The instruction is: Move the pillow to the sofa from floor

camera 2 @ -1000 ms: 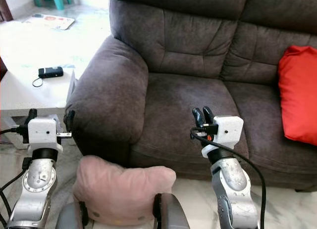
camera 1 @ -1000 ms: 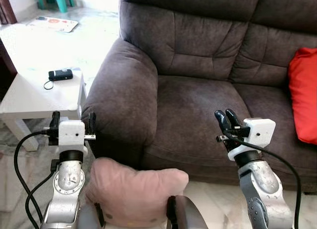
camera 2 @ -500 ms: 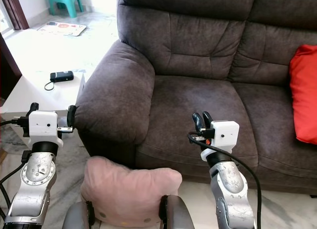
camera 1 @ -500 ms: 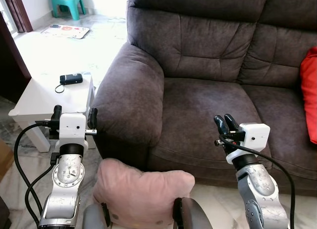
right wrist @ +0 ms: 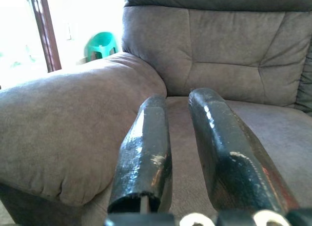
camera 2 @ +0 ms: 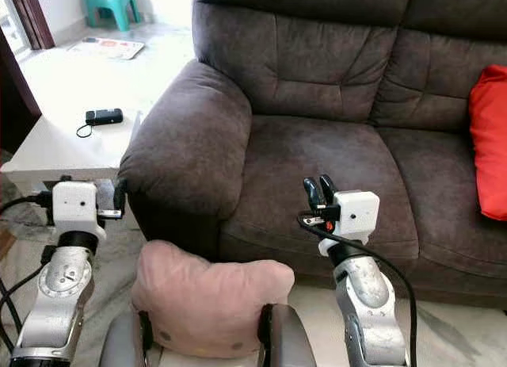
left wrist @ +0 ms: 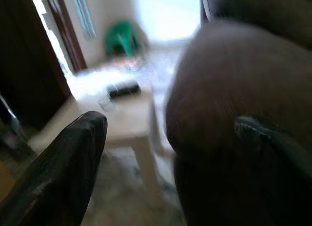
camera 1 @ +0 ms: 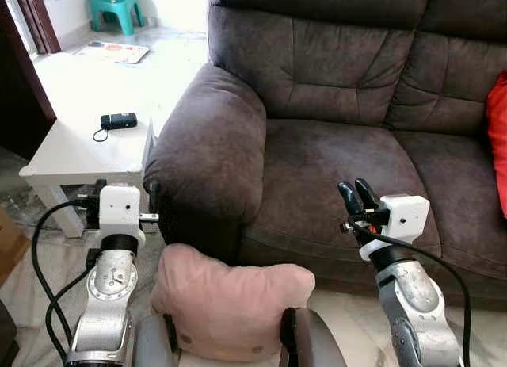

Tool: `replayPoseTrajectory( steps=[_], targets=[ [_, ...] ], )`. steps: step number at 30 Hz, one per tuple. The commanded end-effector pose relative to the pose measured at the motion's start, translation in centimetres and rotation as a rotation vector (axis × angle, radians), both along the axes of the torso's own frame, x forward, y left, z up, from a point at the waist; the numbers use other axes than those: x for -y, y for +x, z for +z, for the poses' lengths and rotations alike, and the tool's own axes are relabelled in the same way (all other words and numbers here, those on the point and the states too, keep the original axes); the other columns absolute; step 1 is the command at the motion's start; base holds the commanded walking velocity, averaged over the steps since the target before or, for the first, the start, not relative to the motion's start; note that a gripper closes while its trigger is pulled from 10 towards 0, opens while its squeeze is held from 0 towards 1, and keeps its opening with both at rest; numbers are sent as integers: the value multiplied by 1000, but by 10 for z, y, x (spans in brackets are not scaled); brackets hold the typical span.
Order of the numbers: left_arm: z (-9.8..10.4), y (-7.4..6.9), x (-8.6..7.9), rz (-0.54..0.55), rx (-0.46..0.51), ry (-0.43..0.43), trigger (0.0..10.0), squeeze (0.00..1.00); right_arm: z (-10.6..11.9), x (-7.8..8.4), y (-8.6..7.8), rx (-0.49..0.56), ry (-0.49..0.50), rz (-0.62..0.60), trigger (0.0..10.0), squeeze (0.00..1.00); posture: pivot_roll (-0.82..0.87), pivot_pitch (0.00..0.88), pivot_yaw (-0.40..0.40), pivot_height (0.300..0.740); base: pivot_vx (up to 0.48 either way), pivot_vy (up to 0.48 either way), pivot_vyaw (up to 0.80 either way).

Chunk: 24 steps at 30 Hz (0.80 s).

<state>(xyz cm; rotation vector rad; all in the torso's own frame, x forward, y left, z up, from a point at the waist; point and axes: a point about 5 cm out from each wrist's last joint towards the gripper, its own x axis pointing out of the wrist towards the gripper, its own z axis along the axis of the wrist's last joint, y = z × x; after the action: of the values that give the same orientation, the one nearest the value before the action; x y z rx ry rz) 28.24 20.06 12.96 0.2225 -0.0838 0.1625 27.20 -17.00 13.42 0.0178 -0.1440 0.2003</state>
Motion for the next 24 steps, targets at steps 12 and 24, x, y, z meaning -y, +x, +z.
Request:
replayPoseTrajectory(
  steps=[12,24],
  targets=[
    [-85,0,-10,-49,-415,-85,10000,0,38,2,-4,58,2,53,10000,0,-34,54,-183,526,0,0,0],
    [-116,-7,-23,-97,-560,-87,10000,0,71,-2,-22,48,11,131,10000,0,-87,190,-269,526,0,0,0]
  ],
)
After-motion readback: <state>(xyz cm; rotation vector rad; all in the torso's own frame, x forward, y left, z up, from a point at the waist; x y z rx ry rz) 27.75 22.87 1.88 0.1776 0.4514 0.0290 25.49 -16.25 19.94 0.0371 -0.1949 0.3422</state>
